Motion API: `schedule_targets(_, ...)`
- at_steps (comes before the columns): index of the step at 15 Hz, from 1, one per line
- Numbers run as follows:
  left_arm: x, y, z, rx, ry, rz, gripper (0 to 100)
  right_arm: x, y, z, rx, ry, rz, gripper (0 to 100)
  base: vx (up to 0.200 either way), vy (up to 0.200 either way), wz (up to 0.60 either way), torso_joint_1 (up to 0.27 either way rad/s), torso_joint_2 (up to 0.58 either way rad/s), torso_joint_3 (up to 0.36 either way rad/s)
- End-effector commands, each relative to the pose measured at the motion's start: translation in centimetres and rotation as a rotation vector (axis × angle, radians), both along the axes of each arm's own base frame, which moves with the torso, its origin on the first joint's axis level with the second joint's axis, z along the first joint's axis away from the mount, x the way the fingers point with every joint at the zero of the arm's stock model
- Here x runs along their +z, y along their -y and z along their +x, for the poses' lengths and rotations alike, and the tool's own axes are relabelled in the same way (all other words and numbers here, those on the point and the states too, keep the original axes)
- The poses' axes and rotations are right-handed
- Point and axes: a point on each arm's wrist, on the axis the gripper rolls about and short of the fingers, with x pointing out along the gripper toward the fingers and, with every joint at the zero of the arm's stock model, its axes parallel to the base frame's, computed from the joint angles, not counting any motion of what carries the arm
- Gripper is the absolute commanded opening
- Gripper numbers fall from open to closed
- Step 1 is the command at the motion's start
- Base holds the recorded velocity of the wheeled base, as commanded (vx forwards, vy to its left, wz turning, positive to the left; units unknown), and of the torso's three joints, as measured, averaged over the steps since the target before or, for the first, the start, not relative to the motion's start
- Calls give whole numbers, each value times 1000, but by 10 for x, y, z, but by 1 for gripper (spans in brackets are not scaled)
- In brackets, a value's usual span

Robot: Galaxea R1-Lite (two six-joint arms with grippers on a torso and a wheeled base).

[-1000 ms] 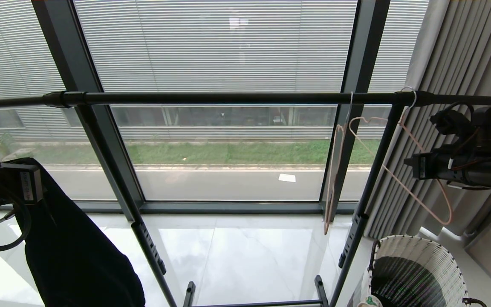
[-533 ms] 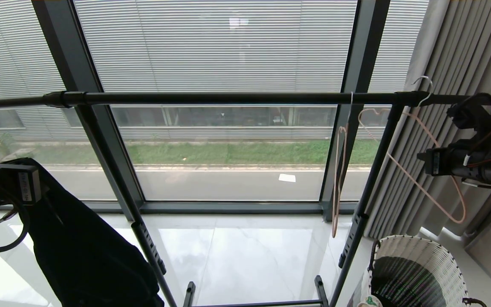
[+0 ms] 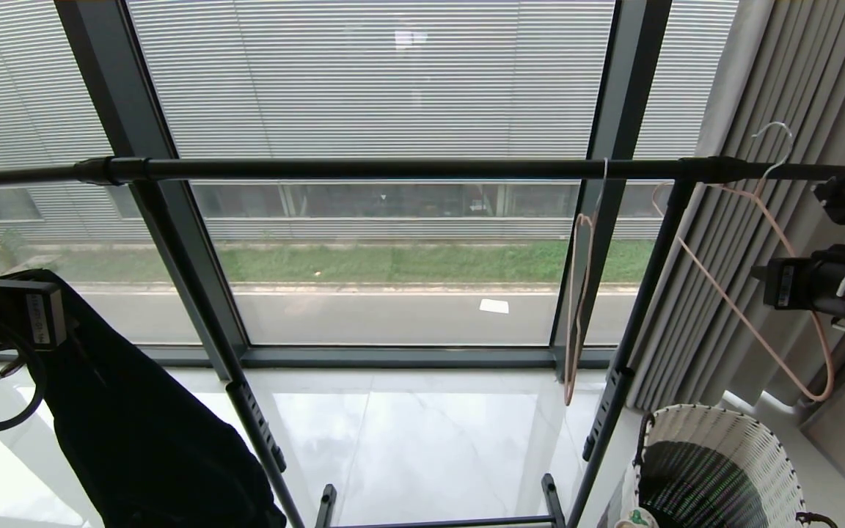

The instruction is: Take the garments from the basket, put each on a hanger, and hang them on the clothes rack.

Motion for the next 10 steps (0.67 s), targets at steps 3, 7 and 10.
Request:
schedule_targets(3, 0, 0, 0, 1, 0, 0, 0, 11, 2, -29, 7, 53, 3, 0, 0, 0, 0, 0, 0, 0)
schedule_targets(7, 0, 0, 0, 1, 0, 0, 0, 3, 4, -62, 13, 54, 1, 0, -100, 0, 0, 0, 1, 2)
schedule_targets(10, 1, 0, -1, 1, 6, 1, 0, -8, 6, -83, 13, 35, -2, 0, -200, 0, 0, 9, 4, 2)
